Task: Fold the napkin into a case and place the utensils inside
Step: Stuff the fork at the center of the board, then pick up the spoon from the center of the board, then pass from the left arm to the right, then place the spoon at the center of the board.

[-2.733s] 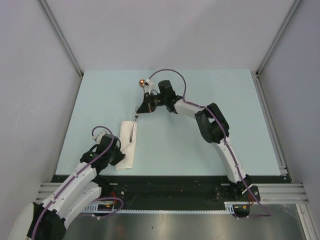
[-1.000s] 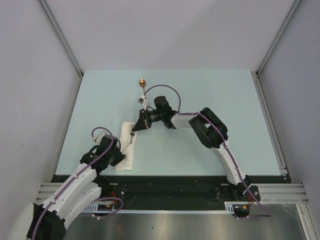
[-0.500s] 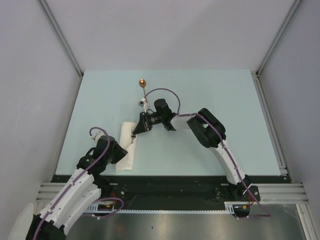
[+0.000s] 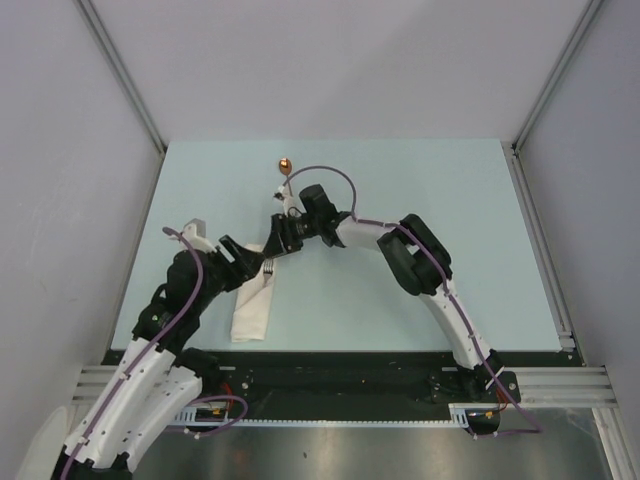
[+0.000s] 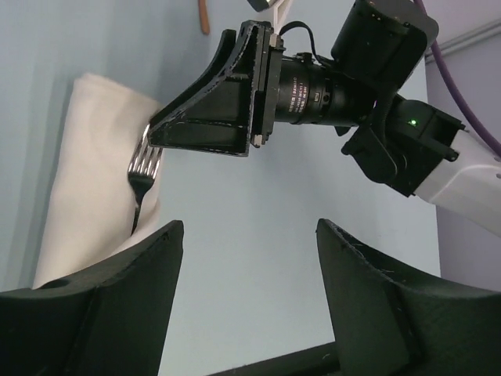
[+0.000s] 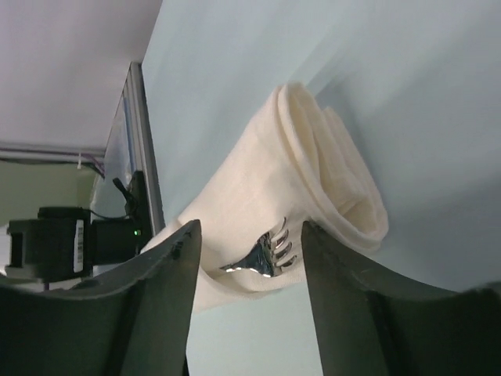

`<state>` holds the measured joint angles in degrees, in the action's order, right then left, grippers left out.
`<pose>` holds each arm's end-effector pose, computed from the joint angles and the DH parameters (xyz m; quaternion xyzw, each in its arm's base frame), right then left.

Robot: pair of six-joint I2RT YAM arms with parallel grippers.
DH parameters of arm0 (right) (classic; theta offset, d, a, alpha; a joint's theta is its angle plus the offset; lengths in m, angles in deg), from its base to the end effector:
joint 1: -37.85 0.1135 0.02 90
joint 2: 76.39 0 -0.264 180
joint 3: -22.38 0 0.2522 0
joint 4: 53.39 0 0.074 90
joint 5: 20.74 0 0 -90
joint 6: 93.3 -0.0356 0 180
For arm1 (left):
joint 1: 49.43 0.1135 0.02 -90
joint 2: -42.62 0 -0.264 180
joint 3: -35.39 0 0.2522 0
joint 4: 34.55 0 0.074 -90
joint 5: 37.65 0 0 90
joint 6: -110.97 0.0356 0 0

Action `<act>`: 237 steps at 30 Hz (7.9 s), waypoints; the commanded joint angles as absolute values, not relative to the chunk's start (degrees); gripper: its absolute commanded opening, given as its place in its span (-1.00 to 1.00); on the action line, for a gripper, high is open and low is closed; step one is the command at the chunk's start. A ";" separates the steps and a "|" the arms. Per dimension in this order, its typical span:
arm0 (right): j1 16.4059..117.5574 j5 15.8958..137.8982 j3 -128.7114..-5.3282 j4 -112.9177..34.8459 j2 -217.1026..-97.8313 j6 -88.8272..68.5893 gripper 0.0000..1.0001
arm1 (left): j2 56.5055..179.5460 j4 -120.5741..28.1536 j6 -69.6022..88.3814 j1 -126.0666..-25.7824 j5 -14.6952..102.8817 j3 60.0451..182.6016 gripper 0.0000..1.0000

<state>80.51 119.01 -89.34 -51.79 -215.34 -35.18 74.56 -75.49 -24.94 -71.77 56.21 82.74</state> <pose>0.3701 0.3780 0.1247 -0.2864 0.7575 0.5677 0.1481 0.1285 -0.0502 0.2730 -0.1902 0.8239 -0.2755 0.4573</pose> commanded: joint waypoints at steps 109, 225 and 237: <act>63.34 73.83 -61.35 -15.20 -169.46 -25.36 0.88 | 147.04 -85.31 -18.59 -88.10 56.04 114.20 -0.86; 77.32 117.42 -111.62 -49.83 -220.70 -23.87 -1.00 | 94.56 -94.28 -41.08 -80.45 76.17 79.13 -1.00; 80.13 116.63 -105.38 -51.23 -217.01 -24.31 -1.00 | 92.63 -92.87 -40.91 -80.45 76.26 77.28 -1.00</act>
<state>78.93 116.26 -106.60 -48.06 -222.88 -24.25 93.16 -93.96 -40.07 -80.74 75.75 77.78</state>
